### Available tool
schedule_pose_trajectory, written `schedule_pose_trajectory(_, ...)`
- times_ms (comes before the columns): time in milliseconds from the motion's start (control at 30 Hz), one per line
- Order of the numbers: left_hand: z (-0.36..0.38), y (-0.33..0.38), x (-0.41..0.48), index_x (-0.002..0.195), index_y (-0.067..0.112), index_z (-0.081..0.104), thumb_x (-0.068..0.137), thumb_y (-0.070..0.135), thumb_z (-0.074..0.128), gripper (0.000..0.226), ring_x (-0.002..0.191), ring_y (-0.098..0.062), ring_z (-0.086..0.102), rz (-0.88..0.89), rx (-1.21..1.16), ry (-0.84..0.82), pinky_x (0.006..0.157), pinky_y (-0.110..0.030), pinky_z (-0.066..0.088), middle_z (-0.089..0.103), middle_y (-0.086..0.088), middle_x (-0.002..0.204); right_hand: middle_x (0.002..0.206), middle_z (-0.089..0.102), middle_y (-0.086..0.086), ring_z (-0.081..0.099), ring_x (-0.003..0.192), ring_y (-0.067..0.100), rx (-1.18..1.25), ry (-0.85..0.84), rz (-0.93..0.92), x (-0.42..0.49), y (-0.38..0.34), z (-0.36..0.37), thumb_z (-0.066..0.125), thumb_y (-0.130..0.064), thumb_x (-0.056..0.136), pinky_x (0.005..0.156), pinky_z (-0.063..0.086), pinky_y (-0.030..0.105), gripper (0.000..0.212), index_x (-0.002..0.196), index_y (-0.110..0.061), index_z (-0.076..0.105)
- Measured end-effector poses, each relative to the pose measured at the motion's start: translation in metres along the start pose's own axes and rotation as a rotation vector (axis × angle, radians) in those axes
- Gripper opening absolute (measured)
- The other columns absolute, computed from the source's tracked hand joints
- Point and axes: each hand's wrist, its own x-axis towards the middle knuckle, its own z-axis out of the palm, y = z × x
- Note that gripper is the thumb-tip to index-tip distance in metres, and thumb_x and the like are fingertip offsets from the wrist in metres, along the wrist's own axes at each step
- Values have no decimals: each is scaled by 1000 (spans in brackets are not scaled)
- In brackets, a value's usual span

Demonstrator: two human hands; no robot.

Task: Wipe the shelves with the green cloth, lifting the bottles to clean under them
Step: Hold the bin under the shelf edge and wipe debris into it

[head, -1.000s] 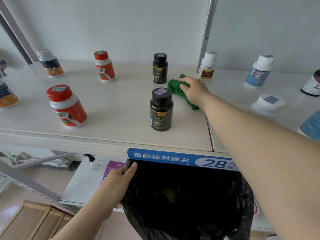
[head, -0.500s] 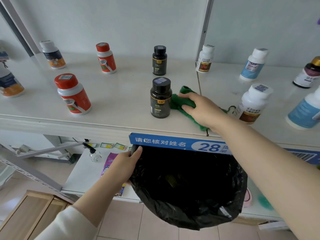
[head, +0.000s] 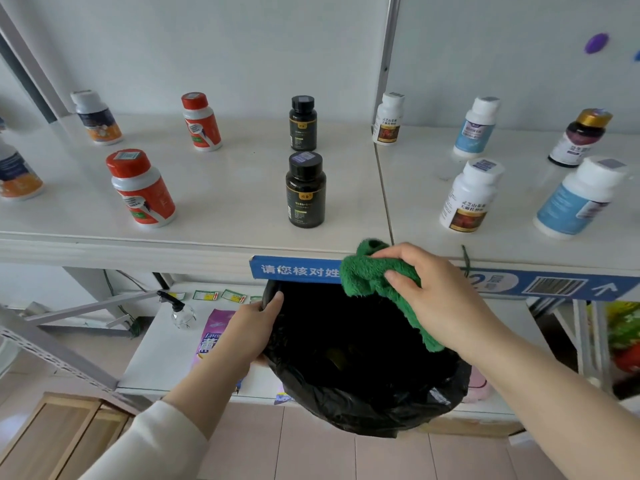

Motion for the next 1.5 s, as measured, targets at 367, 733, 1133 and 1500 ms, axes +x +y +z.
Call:
schedule_pose_trajectory(367,77,5,-43,83,9,61,92,43,46,38,73,-24,61,19,106,-44,63,-30,53,61,-6,75,125,54,-10,48,116,8,47,-68,170,-53,81,-49,46,-24,94,88,34,19,30,122,-29,51)
schedule_pose_trajectory(733,231,23,-98,100,6,64,88,50,49,48,84,-27,65,-12,88,-116,71,-33,53,68,-10,90,93,37,-38,42,83,-16,115,-145,173,-116,194,-171,42,-27,95,66,36,-4,20,110,-40,44)
schedule_pose_trajectory(1133,321,63,-115,94,7,62,90,44,47,40,87,-32,65,59,138,-189,79,-42,54,68,-15,91,116,48,-19,38,112,-3,244,-121,294,-133,247,-243,45,-28,94,95,30,19,29,122,-30,49)
schedule_pose_trajectory(1500,411,98,-129,77,12,62,91,47,45,41,74,-29,60,126,149,-371,66,-32,47,62,-11,77,105,58,-24,55,92,-12,412,84,377,-157,294,-307,49,-18,92,70,42,4,22,105,-34,56)
